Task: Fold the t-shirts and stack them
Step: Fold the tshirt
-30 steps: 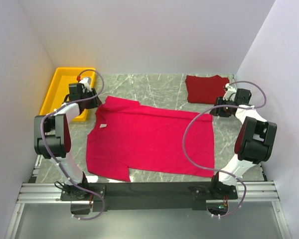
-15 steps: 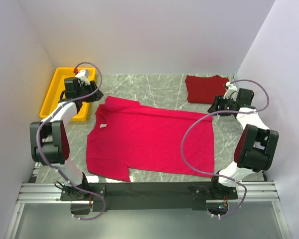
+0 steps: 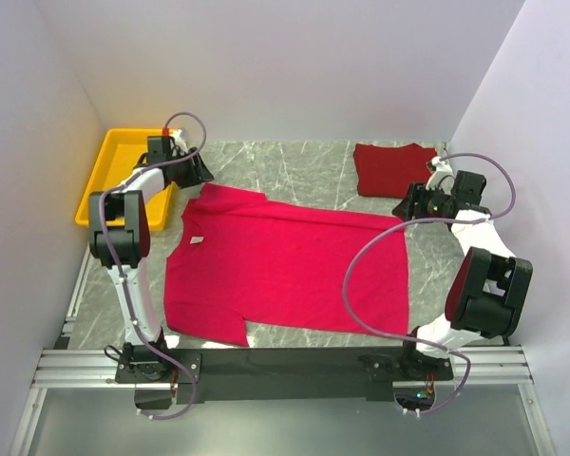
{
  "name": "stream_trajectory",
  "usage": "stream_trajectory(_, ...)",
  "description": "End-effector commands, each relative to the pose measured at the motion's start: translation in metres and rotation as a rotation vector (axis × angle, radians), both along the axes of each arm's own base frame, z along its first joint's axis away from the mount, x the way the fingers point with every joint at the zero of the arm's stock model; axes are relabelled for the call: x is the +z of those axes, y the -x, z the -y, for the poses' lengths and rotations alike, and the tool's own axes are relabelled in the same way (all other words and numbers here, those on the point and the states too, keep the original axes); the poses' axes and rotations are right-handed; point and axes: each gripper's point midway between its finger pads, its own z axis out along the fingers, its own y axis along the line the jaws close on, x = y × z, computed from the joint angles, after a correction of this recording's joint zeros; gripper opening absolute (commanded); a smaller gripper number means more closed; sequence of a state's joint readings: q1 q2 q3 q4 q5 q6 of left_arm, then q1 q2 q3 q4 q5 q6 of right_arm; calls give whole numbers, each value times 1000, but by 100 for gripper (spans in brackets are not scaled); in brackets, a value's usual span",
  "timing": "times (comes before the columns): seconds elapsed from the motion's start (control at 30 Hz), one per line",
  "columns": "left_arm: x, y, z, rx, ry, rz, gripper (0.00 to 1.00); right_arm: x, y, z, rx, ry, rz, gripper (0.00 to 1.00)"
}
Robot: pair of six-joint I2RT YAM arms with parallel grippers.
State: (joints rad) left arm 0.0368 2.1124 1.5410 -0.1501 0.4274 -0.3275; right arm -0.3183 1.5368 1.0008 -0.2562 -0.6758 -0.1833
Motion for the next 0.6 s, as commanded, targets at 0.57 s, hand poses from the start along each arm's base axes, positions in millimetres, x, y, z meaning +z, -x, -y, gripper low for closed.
stream_trajectory(0.57, -28, -8, 9, -22, -137, -88, 53, 20, 7, -11, 1, -45, 42, 65)
